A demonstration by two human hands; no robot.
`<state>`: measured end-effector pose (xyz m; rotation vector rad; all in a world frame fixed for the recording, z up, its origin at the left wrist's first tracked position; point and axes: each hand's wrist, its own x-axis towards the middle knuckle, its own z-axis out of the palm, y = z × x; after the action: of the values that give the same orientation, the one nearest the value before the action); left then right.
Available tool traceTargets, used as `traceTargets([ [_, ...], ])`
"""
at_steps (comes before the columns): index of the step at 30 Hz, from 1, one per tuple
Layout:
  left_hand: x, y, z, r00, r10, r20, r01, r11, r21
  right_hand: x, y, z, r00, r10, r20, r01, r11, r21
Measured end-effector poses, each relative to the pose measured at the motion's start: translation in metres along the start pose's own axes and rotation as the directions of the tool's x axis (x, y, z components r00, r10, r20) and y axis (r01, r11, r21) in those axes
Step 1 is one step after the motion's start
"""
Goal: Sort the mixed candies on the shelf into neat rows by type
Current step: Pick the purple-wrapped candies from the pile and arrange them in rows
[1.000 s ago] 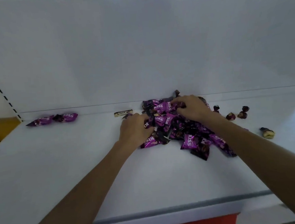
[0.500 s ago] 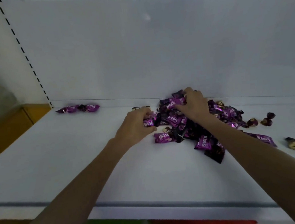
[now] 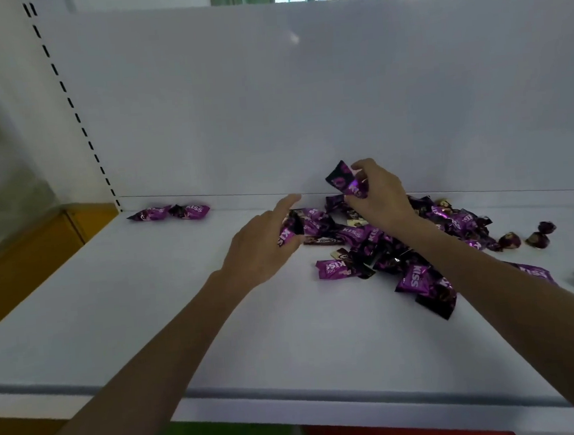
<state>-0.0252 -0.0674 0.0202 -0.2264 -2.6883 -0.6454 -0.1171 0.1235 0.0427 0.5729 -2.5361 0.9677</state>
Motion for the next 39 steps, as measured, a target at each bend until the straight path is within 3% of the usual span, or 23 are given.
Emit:
traceTargets([
  [6, -0.004, -0.022, 0.001, 1.0, 0.013, 0.006, -0.013, 1.0, 0.015, 0.001, -0.026, 0.022, 0.982, -0.165, 0.098, 0.163, 0.986, 0.026],
  [13, -0.023, -0.068, -0.026, 0.975, -0.22, 0.03, 0.221, 0.949, -0.226, 0.016, -0.054, 0.083, 0.944, -0.276, 0.181, 0.272, 0.961, 0.044],
  [18, -0.037, -0.122, -0.059, 0.934, -0.356, -0.038, 0.346, 0.926, -0.153, 0.024, -0.09, 0.126, 0.925, -0.312, 0.216, 0.297, 0.95, 0.102],
  [22, -0.044, -0.157, -0.085, 0.91, -0.399, -0.114, 0.368, 0.903, -0.223, 0.03, -0.122, 0.155, 0.926, -0.284, 0.249, 0.266, 0.958, 0.105],
  [26, -0.04, -0.192, -0.1, 0.929, -0.351, -0.116, 0.323, 0.923, -0.21, 0.035, -0.143, 0.181, 0.927, -0.258, 0.271, 0.252, 0.966, 0.057],
  [30, -0.03, -0.223, -0.103, 0.943, -0.331, -0.017, 0.315, 0.912, -0.262, 0.036, -0.156, 0.196, 0.942, -0.192, 0.274, 0.207, 0.978, -0.029],
  [36, -0.017, -0.256, -0.102, 0.976, -0.216, 0.031, 0.218, 0.959, -0.179, 0.032, -0.167, 0.214, 0.951, -0.161, 0.263, 0.191, 0.978, -0.09],
  [39, -0.007, -0.264, -0.099, 0.989, -0.14, 0.041, 0.141, 0.99, -0.02, 0.032, -0.168, 0.221, 0.962, -0.147, 0.231, 0.176, 0.978, -0.111],
])
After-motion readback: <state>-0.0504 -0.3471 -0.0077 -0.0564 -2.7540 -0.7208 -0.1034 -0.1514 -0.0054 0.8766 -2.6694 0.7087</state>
